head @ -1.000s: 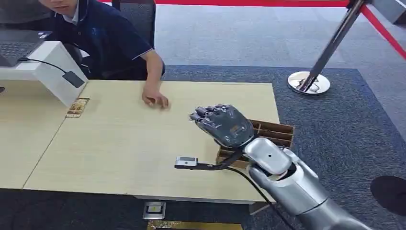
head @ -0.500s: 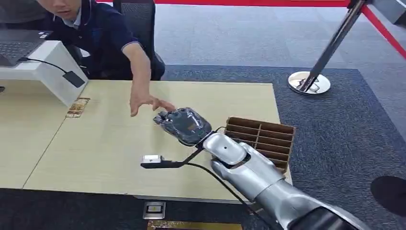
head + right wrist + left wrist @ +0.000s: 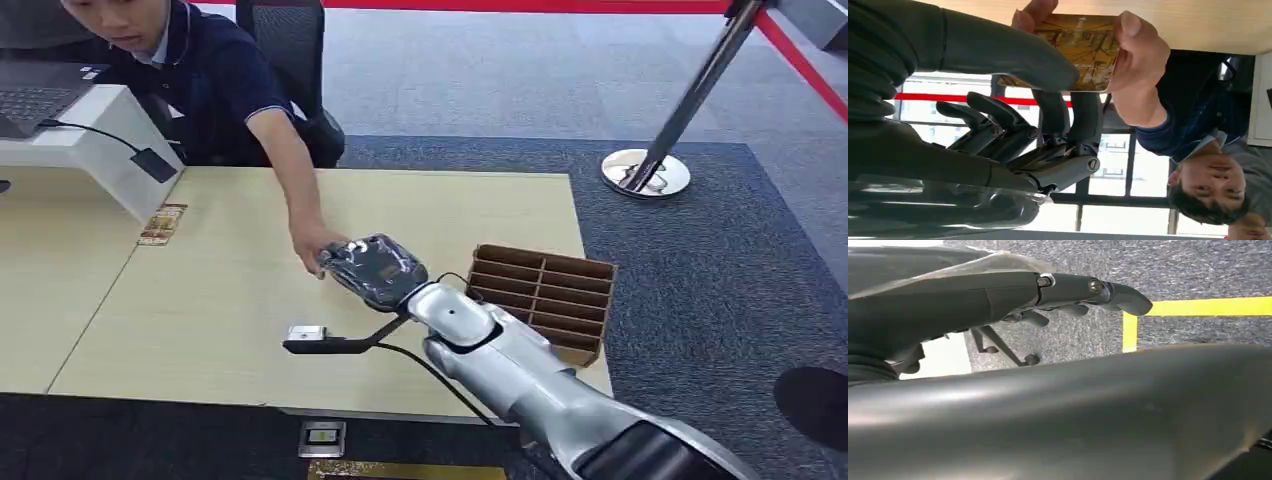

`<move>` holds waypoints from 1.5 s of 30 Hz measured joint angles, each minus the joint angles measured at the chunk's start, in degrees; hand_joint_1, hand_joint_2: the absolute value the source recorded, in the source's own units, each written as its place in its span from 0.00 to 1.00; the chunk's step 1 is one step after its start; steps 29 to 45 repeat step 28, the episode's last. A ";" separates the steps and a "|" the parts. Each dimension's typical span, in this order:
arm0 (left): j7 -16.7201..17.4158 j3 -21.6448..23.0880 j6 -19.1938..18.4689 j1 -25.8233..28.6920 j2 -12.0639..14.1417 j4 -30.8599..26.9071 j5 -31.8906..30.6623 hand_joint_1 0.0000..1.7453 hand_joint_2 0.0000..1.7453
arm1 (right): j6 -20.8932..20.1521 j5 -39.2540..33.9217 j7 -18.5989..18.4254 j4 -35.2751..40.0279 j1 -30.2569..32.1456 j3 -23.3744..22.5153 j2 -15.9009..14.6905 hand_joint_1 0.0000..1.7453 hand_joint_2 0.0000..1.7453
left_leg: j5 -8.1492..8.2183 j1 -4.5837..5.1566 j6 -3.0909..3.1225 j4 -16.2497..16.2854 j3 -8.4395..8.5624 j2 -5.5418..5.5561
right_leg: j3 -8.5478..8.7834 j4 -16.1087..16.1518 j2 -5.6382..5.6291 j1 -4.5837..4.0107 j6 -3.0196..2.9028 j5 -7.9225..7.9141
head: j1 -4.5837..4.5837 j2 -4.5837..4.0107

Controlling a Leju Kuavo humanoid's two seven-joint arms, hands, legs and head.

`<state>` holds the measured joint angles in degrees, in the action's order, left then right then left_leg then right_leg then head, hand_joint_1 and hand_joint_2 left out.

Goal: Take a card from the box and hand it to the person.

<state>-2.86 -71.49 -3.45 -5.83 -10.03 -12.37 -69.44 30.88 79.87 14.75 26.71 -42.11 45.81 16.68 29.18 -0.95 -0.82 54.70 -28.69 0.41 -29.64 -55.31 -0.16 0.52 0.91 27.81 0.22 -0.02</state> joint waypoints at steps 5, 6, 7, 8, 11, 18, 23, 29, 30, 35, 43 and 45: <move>-0.13 0.00 0.00 0.00 0.00 0.11 0.04 0.00 0.00 | 1.59 0.44 -0.33 -0.74 0.01 -0.74 0.31 0.00 1.00 | 0.00 0.00 0.00 0.00 0.00 0.00 | 0.00 0.00 0.00 0.00 0.00 0.00 | 0.02 0.02; -0.13 0.00 0.02 0.00 0.00 0.15 0.09 0.00 0.00 | 2.05 0.26 -0.35 -0.76 0.01 -0.98 0.35 0.00 1.00 | 0.00 0.00 0.00 0.00 0.01 0.00 | 0.00 0.00 0.00 0.00 0.00 0.00 | 0.00 0.02; -0.13 0.00 0.09 0.00 0.00 0.17 0.24 0.00 0.00 | 2.62 -0.24 -0.37 -0.68 0.05 -1.31 0.37 0.00 1.00 | 0.00 0.00 0.00 0.00 0.01 0.00 | 0.00 0.00 0.00 0.00 0.00 0.00 | 0.02 0.00; -0.11 -0.02 0.22 0.00 0.00 0.17 0.44 0.00 0.00 | 2.97 -0.75 -0.31 -0.28 0.22 -1.75 0.37 0.00 1.00 | 0.00 0.00 0.00 0.00 0.01 0.00 | 0.00 0.00 0.00 0.00 0.00 0.00 | 0.00 0.02; -0.09 -0.09 0.52 0.01 -0.02 0.24 1.22 0.00 0.00 | 3.67 -2.69 0.39 2.89 1.24 -3.76 0.02 0.00 1.00 | 0.00 0.00 0.00 0.00 0.00 0.00 | -0.01 0.01 0.00 0.00 0.00 0.00 | 0.00 0.02; -0.09 -0.98 1.05 0.25 -0.11 0.26 3.08 0.00 0.00 | 2.16 -5.36 0.94 22.18 10.27 -9.12 -4.51 0.00 1.00 | 0.02 0.01 0.01 0.00 -0.04 0.01 | -0.02 0.07 0.00 0.00 0.00 0.00 | 0.02 0.02; -0.20 -1.38 1.20 0.37 -0.11 0.26 3.85 0.00 0.00 | 1.66 -5.92 0.59 37.08 17.01 -11.72 -8.81 0.00 1.00 | 0.04 0.01 0.01 0.01 -0.03 0.01 | -0.04 0.12 0.00 0.01 0.00 0.00 | 0.02 0.02; -0.57 -1.92 1.40 0.74 -0.22 0.26 4.68 0.00 0.00 | 6.79 -2.22 -3.38 56.28 28.64 -16.54 -13.88 0.00 1.00 | 0.14 0.01 0.08 0.01 -0.04 0.05 | -0.02 0.15 0.00 0.02 0.06 0.05 | 0.02 0.02; -0.57 -1.92 1.40 0.74 -0.22 0.26 4.68 0.00 0.00 | 6.79 -2.22 -3.38 56.28 28.64 -16.54 -13.88 0.00 1.00 | 0.14 0.01 0.08 0.01 -0.04 0.05 | -0.02 0.15 0.00 0.02 0.06 0.05 | 0.02 0.02; -0.57 -1.92 1.40 0.74 -0.22 0.26 4.68 0.00 0.00 | 6.79 -2.22 -3.38 56.28 28.64 -16.54 -13.88 0.00 1.00 | 0.14 0.01 0.08 0.01 -0.04 0.05 | -0.02 0.15 0.00 0.02 0.06 0.05 | 0.02 0.02; -0.57 -1.92 1.40 0.74 -0.22 0.26 4.68 0.00 0.00 | 6.79 -2.22 -3.38 56.28 28.64 -16.54 -13.88 0.00 1.00 | 0.14 0.01 0.08 0.01 -0.04 0.05 | -0.02 0.15 0.00 0.02 0.06 0.05 | 0.02 0.02; -0.57 -1.92 1.40 0.74 -0.22 0.26 4.68 0.00 0.00 | 6.79 -2.22 -3.38 56.28 28.64 -16.54 -13.88 0.00 1.00 | 0.14 0.01 0.08 0.01 -0.04 0.05 | -0.02 0.15 0.00 0.02 0.06 0.05 | 0.02 0.02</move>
